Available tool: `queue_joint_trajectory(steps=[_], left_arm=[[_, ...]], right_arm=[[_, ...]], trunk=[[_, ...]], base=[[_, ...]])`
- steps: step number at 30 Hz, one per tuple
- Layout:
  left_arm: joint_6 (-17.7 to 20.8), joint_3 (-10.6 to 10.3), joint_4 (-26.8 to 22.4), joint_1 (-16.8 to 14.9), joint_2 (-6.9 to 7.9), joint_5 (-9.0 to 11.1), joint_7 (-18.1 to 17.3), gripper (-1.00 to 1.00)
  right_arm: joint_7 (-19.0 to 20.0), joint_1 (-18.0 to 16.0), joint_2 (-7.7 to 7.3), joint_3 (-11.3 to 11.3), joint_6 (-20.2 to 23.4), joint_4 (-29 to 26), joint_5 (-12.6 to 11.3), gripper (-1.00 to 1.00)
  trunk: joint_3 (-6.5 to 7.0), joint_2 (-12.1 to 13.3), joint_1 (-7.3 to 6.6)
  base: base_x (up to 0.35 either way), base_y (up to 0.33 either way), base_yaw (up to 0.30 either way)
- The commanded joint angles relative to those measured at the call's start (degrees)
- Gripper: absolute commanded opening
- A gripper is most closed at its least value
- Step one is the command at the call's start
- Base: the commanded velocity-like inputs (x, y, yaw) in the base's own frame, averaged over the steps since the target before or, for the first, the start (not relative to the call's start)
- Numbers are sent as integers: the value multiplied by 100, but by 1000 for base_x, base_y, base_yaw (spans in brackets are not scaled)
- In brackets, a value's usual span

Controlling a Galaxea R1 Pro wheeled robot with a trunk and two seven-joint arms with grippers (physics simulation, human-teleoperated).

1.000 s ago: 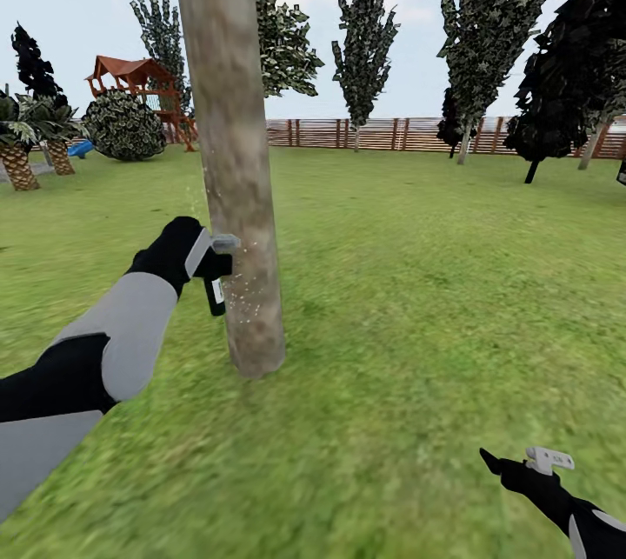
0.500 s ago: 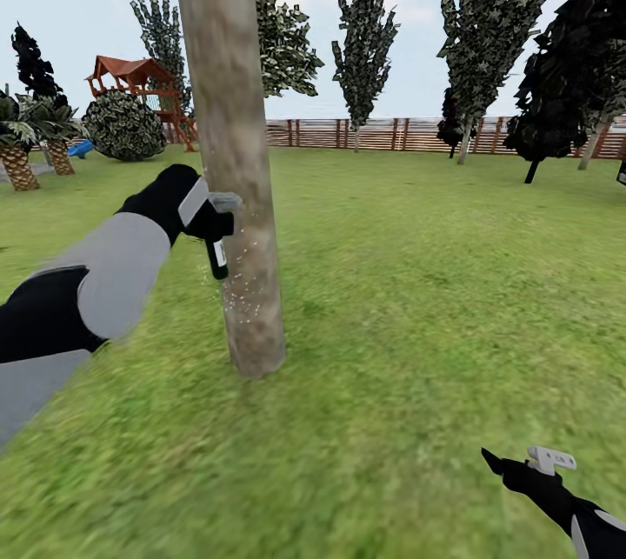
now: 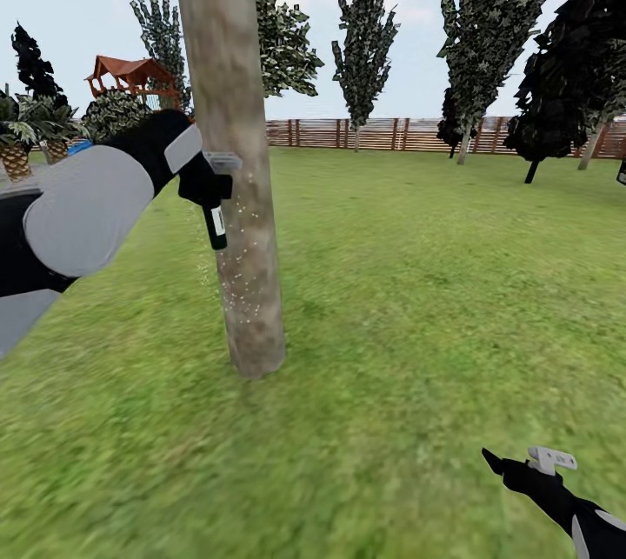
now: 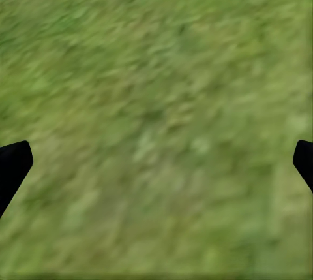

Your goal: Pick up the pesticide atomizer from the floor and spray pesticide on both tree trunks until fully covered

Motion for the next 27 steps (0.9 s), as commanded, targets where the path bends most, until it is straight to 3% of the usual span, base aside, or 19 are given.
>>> queue_joint_trajectory(steps=[1, 4, 7, 11, 15, 16, 27], left_arm=[[0, -7, 23, -13, 0, -4, 1, -100], [0, -22, 56, -29, 13, -4, 1, -100], [-3, -94, 116, -21, 140, -4, 1, -100], [-11, -120, 135, 53, 206, -4, 1, -100], [-31, -126, 131, 521, 251, -4, -4, -100], [-42, -126, 134, 764, 255, -4, -7, -100], [-153, -117, 124, 1996, 254, -12, -26, -100]], right_arm=[[0, 0, 0, 0, 0, 0, 0, 100], [0, 0, 0, 0, 0, 0, 0, 100], [0, 0, 0, 0, 0, 0, 0, 100], [0, 0, 8, 0, 0, 0, 0, 100], [0, 0, 10, 0, 0, 0, 1, 100], [0, 0, 20, 0, 0, 0, 0, 100], [10, 0, 35, 0, 0, 0, 8, 100]], trunk=[[0, 0, 0], [0, 0, 0], [0, 0, 0], [0, 0, 0], [0, 0, 0], [0, 0, 0], [0, 0, 0]], base=[[0, 0, 0], [0, 0, 0], [0, 0, 0], [0, 0, 0], [0, 0, 0], [0, 0, 0], [0, 0, 0]])
